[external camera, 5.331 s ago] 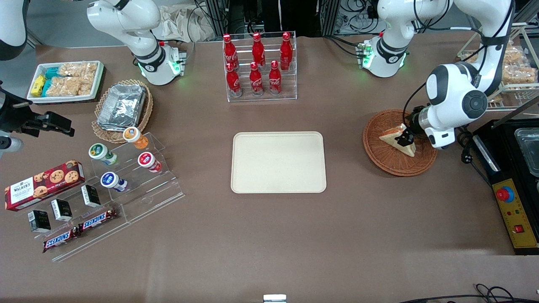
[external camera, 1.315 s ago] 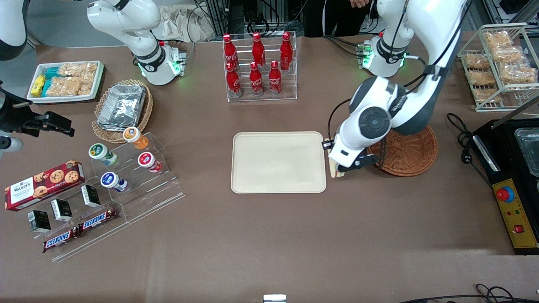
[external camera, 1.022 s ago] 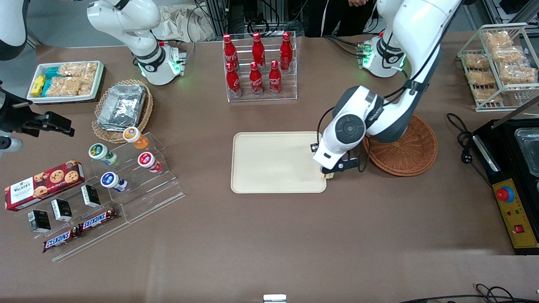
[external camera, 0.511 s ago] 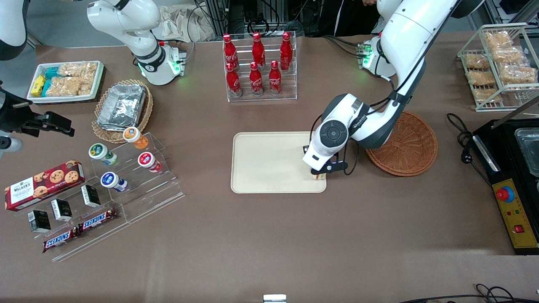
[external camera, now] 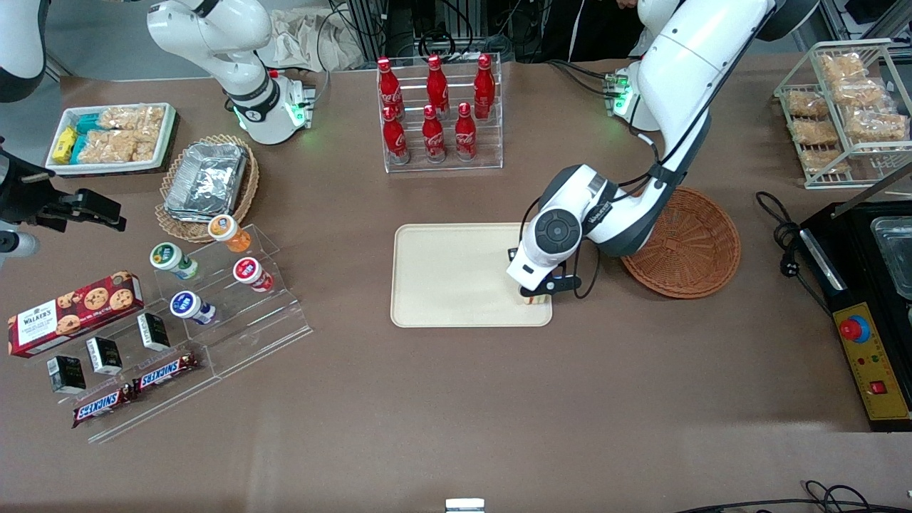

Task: Place sandwich from basket to tray
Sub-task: 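Lower the sandwich onto the white tray and open the left gripper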

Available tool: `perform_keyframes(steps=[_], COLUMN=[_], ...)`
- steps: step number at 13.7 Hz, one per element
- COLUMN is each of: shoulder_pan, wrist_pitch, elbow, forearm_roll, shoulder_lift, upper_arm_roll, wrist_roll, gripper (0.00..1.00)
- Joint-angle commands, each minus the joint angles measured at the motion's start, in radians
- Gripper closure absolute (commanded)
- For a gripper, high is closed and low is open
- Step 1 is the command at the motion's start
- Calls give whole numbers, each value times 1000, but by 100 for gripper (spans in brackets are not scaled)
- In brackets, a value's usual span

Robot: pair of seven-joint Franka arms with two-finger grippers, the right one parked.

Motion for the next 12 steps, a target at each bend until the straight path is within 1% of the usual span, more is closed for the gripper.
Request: perform_keyframes(steps=[1, 2, 3, 7, 12], shoulder_pan=[-18, -20, -20, -17, -11], wrist_pitch=[1, 1, 1, -12, -115], elbow=[26, 26, 26, 29, 52], forearm_roll=[21, 21, 19, 19, 18], shoulder_lift=[18, 18, 21, 4, -88], upper_arm_roll=[5, 7, 7, 7, 7], wrist_roll=[-17, -16, -19, -19, -62], gripper=[50, 17, 0, 0, 0])
